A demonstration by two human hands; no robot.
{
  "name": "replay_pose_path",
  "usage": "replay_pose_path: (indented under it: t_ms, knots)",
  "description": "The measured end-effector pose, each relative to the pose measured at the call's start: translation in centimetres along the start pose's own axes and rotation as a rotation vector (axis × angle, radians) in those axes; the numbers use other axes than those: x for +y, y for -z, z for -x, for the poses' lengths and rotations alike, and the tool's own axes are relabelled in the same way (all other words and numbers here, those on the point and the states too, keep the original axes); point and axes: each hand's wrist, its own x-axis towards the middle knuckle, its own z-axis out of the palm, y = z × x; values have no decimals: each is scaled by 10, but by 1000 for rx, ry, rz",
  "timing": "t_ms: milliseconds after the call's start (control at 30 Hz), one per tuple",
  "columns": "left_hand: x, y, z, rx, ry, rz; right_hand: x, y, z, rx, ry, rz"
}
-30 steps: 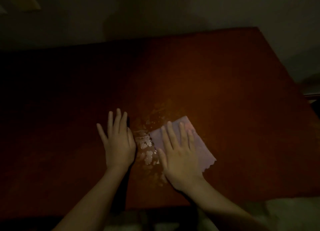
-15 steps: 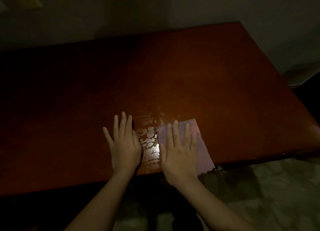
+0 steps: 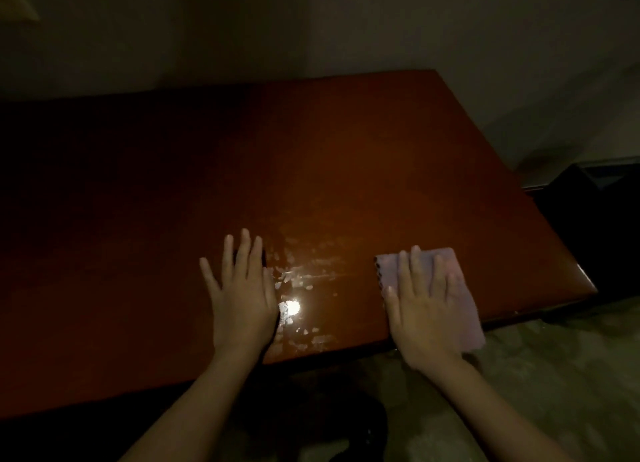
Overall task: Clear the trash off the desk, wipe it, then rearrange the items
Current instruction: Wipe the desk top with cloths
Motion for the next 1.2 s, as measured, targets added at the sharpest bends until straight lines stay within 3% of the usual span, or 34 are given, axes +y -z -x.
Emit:
replay_pose_path:
  t_ms: [100, 233, 533, 800, 1033, 1200]
  knots:
    - [37, -9, -20, -19, -90, -20, -10, -2, -16, 8, 137, 14]
    - [62, -24, -55, -28, -78, -48, 0, 0, -43, 16, 315, 15]
    - [106, -44, -142, -36, 47, 36, 42, 7, -154, 6, 203, -14]
    - [131, -56, -188, -13, 122, 46, 12, 11, -265, -77, 435, -53]
    - [131, -55, -188, -11, 155, 68, 124, 29, -271, -44, 76, -22]
    - [134, -53, -187, 58, 107, 80, 99, 23, -224, -2, -79, -51]
